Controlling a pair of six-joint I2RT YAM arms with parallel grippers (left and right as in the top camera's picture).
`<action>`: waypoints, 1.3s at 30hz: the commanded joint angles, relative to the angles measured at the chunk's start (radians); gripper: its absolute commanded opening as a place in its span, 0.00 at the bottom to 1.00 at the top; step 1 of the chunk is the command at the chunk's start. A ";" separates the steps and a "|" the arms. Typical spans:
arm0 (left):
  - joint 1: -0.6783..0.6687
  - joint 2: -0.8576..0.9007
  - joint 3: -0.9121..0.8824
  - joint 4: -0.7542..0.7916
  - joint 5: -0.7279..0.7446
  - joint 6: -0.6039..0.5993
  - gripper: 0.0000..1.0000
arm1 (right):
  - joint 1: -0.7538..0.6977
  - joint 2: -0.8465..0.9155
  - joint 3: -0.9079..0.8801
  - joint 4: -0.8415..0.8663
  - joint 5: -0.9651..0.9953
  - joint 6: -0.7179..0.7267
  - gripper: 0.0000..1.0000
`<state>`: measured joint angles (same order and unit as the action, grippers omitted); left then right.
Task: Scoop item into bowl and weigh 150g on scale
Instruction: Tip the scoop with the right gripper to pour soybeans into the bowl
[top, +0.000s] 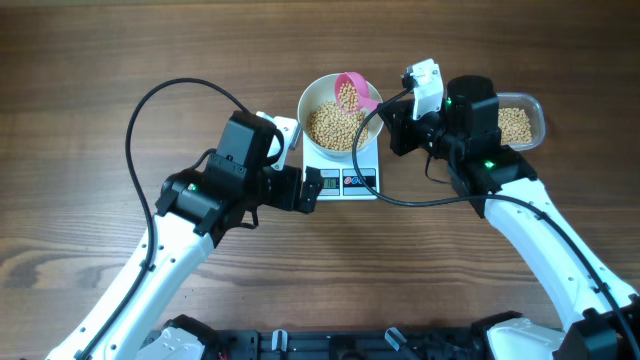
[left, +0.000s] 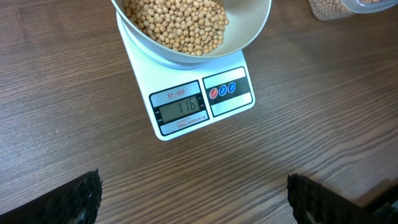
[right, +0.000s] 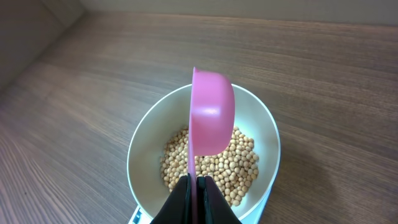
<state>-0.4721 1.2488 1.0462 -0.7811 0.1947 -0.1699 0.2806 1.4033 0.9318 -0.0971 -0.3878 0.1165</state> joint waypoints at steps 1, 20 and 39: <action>-0.003 -0.009 0.001 0.003 0.005 0.016 1.00 | 0.005 0.001 0.016 0.007 -0.005 0.014 0.04; -0.003 -0.009 0.001 0.003 0.005 0.016 1.00 | 0.005 0.001 0.016 0.002 -0.031 -0.169 0.04; -0.003 -0.009 0.001 0.003 0.005 0.016 1.00 | 0.013 0.001 0.016 -0.019 -0.023 -0.364 0.04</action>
<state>-0.4721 1.2488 1.0462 -0.7807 0.1947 -0.1699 0.2855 1.4033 0.9318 -0.1165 -0.4068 -0.1772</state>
